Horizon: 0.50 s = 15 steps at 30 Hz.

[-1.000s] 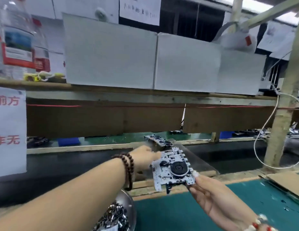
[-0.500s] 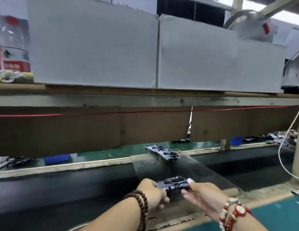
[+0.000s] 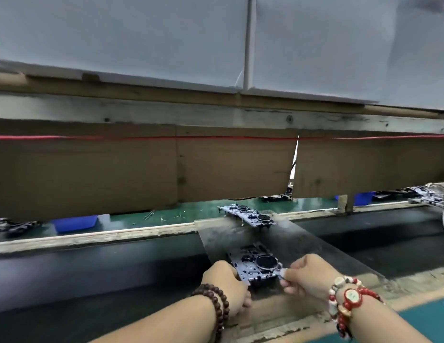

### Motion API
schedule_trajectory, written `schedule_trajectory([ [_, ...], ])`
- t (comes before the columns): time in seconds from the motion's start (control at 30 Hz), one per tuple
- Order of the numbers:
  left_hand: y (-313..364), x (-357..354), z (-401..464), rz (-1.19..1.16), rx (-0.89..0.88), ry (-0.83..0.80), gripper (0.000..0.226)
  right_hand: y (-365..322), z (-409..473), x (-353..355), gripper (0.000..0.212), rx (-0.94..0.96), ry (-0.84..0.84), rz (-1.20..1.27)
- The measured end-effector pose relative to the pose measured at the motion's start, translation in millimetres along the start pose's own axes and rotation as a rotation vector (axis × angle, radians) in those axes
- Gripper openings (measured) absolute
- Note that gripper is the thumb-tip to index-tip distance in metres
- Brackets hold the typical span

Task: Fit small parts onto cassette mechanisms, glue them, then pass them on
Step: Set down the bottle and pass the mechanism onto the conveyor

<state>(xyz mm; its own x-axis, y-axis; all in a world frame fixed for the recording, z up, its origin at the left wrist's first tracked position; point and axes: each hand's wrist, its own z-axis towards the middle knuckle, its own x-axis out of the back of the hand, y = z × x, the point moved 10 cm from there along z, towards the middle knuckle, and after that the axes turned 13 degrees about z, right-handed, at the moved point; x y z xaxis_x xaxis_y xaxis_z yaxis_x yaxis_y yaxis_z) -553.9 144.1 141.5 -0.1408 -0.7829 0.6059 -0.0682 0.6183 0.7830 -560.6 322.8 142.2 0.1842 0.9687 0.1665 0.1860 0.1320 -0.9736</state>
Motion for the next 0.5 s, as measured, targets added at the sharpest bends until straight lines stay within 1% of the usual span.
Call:
schedule_trajectory([
  [0.07,2.0,6.4,14.5,0.052,0.003,0.024,0.011,-9.3,8.2,-11.0,0.021,0.006,-0.039,-0.020],
  [0.1,4.2,11.3,20.6,0.049,0.006,0.046,0.005,-14.8,12.5,-15.2,0.018,0.023,-0.036,0.001],
  [0.13,4.3,15.5,26.9,0.045,0.008,0.064,0.007,-19.6,14.7,-17.5,0.010,0.040,-0.011,0.006],
  [0.17,4.2,18.8,31.0,0.062,0.005,0.075,0.010,-26.3,15.9,-18.4,0.016,0.067,0.017,-0.004],
  [0.2,3.2,21.5,33.5,0.086,0.000,0.088,0.015,-31.5,16.0,-19.1,0.031,0.089,0.040,-0.027],
  [0.23,0.3,23.6,31.9,0.102,0.000,0.100,0.026,-34.3,14.9,-21.9,0.040,0.103,0.040,-0.040],
  [0.3,-6.1,27.3,21.7,0.143,-0.016,0.117,0.043,-34.9,11.3,-22.6,0.051,0.133,0.025,-0.157],
  [0.33,-7.3,30.5,13.1,0.173,-0.034,0.133,0.047,-35.4,5.4,-23.7,0.054,0.149,0.019,-0.223],
  [0.4,-6.1,40.9,-8.2,0.216,-0.060,0.163,0.046,-31.4,-10.8,-27.9,0.054,0.159,-0.014,-0.264],
  [0.5,10.2,61.1,-45.7,0.277,-0.099,0.173,0.044,-34.2,-52.0,-42.3,0.044,0.188,-0.107,-0.263],
])
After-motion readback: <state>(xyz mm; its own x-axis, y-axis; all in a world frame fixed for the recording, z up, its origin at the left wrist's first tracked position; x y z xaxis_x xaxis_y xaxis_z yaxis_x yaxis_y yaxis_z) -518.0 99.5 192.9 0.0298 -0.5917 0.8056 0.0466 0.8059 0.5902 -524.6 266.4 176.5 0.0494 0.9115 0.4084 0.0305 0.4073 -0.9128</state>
